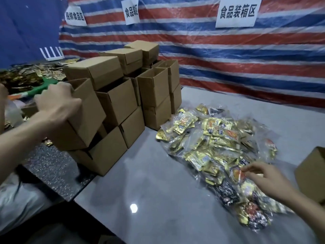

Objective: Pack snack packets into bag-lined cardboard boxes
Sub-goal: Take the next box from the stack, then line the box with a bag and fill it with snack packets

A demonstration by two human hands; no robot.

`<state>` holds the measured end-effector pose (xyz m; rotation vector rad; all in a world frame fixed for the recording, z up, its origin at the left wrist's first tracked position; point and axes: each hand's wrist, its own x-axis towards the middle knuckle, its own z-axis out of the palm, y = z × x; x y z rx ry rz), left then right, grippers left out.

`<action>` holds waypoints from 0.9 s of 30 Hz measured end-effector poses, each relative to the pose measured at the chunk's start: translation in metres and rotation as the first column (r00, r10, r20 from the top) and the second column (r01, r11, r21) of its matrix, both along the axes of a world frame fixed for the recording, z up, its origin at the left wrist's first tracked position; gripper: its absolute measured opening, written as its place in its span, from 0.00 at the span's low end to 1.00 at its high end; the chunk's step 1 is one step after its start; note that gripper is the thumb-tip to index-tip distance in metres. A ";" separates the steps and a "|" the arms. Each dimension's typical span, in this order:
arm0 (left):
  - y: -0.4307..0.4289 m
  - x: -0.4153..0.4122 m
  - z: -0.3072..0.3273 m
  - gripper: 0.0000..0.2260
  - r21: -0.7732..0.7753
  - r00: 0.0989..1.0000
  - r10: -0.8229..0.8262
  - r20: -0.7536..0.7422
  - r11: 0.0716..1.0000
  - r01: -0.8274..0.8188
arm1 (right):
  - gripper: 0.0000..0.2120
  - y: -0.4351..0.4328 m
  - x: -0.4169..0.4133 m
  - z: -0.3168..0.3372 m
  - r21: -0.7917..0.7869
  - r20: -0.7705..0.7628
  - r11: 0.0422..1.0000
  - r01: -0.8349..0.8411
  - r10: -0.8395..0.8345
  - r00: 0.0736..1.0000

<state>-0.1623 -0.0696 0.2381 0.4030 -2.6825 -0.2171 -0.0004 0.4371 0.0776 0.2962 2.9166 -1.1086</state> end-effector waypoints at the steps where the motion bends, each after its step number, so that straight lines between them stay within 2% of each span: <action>1: 0.005 0.008 0.006 0.10 -0.024 0.999 -0.028 -0.030 0.999 0.028 | 0.09 -0.003 0.000 0.003 0.010 -0.001 1.000 -0.011 0.011 1.000; 6: 0.044 0.051 0.023 0.10 -0.141 0.960 -0.247 -0.130 0.963 0.228 | 0.09 -0.025 0.002 0.013 0.021 0.006 0.999 -0.047 0.047 0.999; 10: 0.088 0.089 0.010 0.07 -0.212 0.852 -0.497 -0.163 0.861 0.462 | 0.06 -0.041 0.008 0.012 0.000 0.009 0.999 -0.052 0.052 0.999; 12: 0.111 0.104 -0.006 0.06 -0.271 0.758 -0.631 -0.167 0.768 0.580 | 0.05 -0.047 0.012 0.008 -0.060 0.002 0.997 -0.046 0.046 0.999; 14: 0.134 0.118 -0.030 0.03 -0.293 0.620 -0.774 -0.128 0.627 0.722 | 0.08 -0.055 0.020 0.003 -0.170 -0.008 0.985 -0.005 0.004 1.000; 17: 0.163 0.134 -0.077 0.01 -0.324 0.423 -0.906 -0.028 0.408 0.853 | 0.26 -0.064 0.036 -0.009 -0.315 -0.013 0.944 0.096 -0.106 0.994; 19: 0.177 0.140 -0.113 0.06 -0.340 0.323 -0.946 -0.002 0.304 0.890 | 0.31 -0.068 0.047 -0.019 -0.389 0.000 0.903 0.183 -0.198 0.980; 21: 0.188 0.147 -0.145 0.05 -0.325 0.252 -0.968 0.004 0.237 0.915 | 0.27 -0.071 0.059 -0.028 -0.450 0.027 0.854 0.261 -0.280 0.960; 24: 0.200 0.156 -0.181 0.07 -0.268 0.173 -0.985 -0.002 0.167 0.949 | 0.33 -0.071 0.073 -0.041 -0.488 0.120 0.802 0.345 -0.329 0.937; 25: 0.202 0.159 -0.189 0.08 -0.246 0.156 -0.988 -0.001 0.152 0.957 | 0.34 -0.071 0.076 -0.046 -0.466 0.143 0.807 0.363 -0.336 0.931; 27: 0.205 0.164 -0.202 0.09 -0.217 0.120 -0.993 0.006 0.116 0.969 | 0.26 -0.069 0.080 -0.059 -0.350 0.168 0.844 0.407 -0.371 0.913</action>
